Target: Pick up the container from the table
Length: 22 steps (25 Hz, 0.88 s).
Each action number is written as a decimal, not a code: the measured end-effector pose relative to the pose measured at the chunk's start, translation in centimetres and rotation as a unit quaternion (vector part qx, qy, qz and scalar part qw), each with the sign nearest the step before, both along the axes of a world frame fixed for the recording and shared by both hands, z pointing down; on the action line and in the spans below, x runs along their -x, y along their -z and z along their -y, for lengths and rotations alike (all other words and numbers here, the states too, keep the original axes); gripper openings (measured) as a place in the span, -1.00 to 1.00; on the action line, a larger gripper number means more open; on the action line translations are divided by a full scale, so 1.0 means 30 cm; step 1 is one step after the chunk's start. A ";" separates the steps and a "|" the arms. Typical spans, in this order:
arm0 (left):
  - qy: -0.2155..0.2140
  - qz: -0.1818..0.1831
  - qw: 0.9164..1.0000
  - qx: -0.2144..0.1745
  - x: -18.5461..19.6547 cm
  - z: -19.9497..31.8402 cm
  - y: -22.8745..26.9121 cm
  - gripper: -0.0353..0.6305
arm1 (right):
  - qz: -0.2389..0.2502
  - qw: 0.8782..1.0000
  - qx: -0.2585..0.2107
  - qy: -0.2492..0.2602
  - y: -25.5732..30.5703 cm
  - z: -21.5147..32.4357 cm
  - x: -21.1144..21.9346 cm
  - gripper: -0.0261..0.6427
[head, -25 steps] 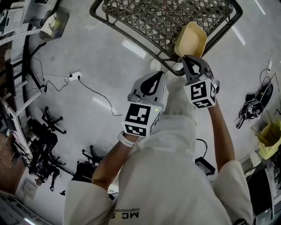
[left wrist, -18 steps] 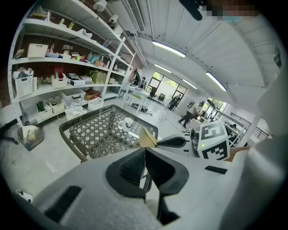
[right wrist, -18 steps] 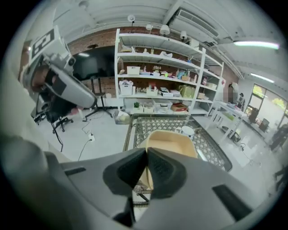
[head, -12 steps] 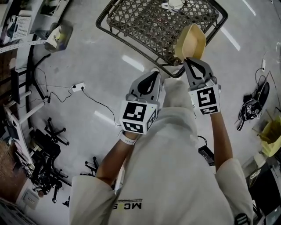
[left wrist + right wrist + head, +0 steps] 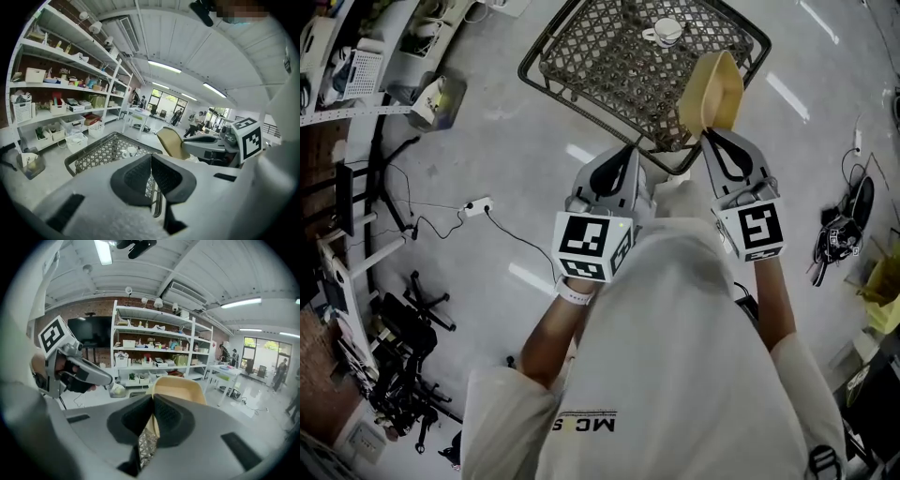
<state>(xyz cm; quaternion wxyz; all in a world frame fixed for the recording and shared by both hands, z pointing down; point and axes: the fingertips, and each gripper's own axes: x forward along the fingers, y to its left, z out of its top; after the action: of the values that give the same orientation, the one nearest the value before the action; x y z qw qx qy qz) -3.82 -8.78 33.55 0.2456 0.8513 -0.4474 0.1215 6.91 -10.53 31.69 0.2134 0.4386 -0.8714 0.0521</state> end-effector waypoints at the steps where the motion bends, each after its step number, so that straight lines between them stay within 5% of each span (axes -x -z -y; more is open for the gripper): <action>1: 0.000 0.000 1.000 -0.007 0.004 0.004 0.016 -0.81 | 0.002 1.000 -0.011 -0.002 0.027 -0.001 -0.001 -0.84; 22: 0.006 -0.001 0.998 -0.065 0.021 0.042 0.158 -0.81 | 0.055 0.992 -0.077 -0.085 0.209 -0.078 -0.162 -0.84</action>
<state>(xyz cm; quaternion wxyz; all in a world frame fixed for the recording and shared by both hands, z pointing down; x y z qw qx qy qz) -4.45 -10.03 28.80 0.1903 0.8628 -0.4596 0.0900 11.78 -8.20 25.41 0.1260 0.5228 -0.8426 0.0272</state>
